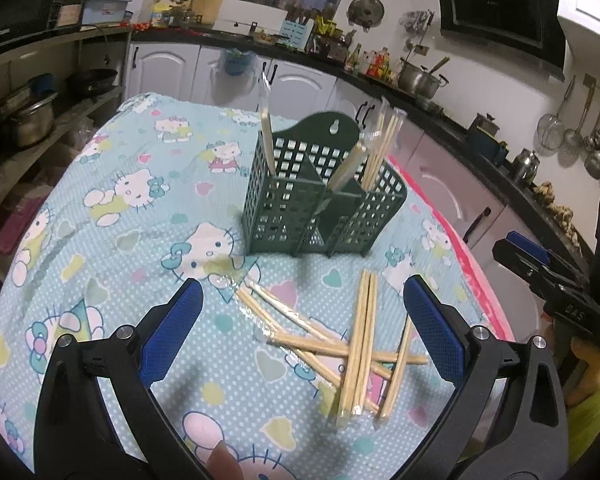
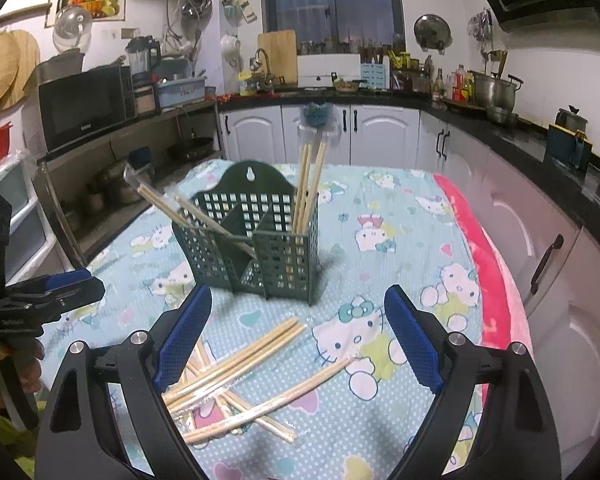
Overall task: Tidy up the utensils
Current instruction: 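Lower the right tool onto loose chopsticks and close it while the left tool closes on chopsticks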
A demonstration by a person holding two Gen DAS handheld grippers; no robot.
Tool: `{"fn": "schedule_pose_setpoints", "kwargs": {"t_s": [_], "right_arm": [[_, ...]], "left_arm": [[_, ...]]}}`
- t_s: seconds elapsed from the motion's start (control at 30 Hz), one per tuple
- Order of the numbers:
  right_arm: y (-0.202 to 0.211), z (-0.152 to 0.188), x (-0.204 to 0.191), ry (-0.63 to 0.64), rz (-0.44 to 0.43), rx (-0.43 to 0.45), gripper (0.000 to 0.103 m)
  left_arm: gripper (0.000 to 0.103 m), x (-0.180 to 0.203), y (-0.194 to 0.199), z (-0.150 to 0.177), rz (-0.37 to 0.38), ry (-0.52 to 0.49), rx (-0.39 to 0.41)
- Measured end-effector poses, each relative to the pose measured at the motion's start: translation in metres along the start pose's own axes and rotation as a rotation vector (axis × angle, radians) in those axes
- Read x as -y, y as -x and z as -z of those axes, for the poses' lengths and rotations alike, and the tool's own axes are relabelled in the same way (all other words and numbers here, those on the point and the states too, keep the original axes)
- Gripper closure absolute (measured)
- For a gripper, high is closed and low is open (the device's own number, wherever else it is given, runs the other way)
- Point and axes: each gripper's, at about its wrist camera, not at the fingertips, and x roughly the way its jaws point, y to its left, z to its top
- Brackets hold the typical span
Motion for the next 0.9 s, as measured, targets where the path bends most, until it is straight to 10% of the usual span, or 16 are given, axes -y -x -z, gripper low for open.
{"fn": "schedule_pose_setpoints", "kwargs": {"t_s": [0.43, 0.9], "right_arm": [[-0.044, 0.025, 0.004, -0.009, 0.007, -0.145, 0.028], [-0.111, 0.027, 0.016, -0.087, -0.046, -0.288, 0.067]], "left_arm": [[0.012, -0.021, -0.039, 0.029, 0.059, 0.088, -0.143], [0.046, -0.036, -0.067, 0.045, 0.152, 0.216, -0.254]]}}
